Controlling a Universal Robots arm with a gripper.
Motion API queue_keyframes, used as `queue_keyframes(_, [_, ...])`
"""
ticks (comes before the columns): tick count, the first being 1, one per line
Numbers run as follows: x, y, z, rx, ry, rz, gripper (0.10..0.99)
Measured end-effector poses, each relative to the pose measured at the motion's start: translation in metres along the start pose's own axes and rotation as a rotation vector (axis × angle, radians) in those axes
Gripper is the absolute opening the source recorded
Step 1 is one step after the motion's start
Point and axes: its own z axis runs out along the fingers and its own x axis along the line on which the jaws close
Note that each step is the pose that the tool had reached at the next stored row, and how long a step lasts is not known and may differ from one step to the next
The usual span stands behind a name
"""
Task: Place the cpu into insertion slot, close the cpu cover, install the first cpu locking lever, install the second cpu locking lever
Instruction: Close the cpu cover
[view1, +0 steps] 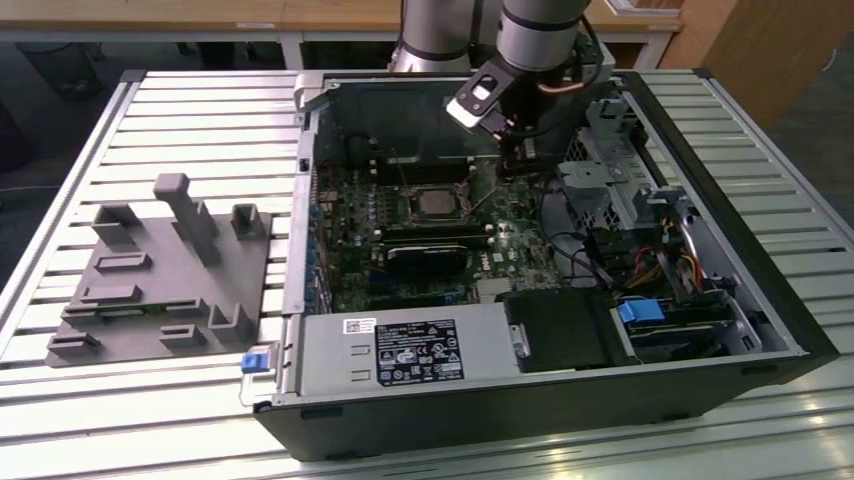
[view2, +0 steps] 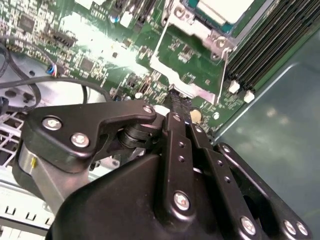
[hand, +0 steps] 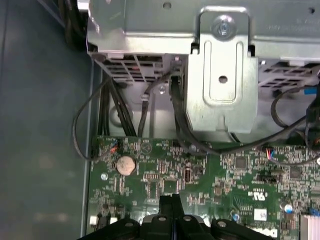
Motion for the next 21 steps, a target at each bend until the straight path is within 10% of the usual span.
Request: queue_keyframes(21, [0.0005, -0.0181, -0.0008, 0.0, 0.0001, 0.0, 0.122])
